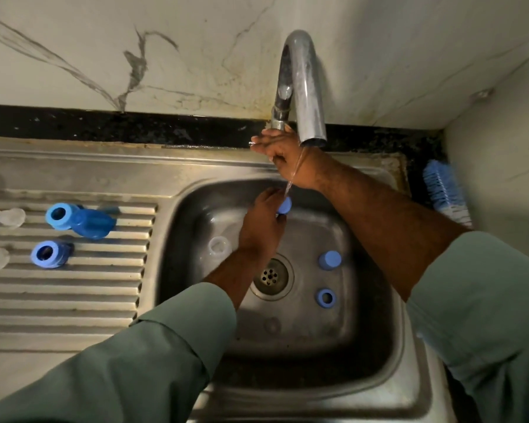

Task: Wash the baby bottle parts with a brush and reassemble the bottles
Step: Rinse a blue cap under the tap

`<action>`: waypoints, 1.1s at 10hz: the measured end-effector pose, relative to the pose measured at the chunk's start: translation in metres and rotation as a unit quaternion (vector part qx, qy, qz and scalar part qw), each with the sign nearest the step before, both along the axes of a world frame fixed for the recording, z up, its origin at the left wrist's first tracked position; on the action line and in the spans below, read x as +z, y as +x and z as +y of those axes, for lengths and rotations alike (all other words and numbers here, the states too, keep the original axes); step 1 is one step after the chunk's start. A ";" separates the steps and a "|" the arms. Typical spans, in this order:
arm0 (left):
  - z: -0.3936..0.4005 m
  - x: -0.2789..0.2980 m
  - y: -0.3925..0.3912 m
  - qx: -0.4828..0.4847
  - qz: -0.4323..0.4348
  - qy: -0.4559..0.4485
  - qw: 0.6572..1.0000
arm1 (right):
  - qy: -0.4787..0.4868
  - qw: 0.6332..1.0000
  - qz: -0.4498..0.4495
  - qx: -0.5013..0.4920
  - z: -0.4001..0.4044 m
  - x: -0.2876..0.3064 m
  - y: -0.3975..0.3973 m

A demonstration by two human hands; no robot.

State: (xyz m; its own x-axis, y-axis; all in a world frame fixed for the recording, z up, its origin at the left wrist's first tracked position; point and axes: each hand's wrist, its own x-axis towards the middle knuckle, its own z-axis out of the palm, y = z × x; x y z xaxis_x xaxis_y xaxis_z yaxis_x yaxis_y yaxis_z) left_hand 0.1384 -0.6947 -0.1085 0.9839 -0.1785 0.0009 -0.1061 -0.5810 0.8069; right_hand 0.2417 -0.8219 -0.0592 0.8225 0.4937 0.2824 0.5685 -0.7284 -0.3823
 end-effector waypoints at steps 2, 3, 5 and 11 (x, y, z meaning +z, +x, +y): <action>0.023 -0.006 0.007 -0.256 -0.323 0.220 0.884 | 0.045 0.988 0.141 -0.041 0.007 0.001 -0.004; 0.037 -0.001 0.022 -0.307 -0.410 0.291 0.808 | 0.027 0.991 0.125 -0.040 0.007 0.011 -0.006; 0.042 0.009 0.027 -0.321 -0.458 0.327 0.762 | 0.097 0.982 0.162 -0.028 0.010 0.005 -0.005; 0.024 0.012 0.008 0.054 0.109 -0.219 0.968 | -0.011 0.990 0.141 0.012 0.002 -0.008 0.006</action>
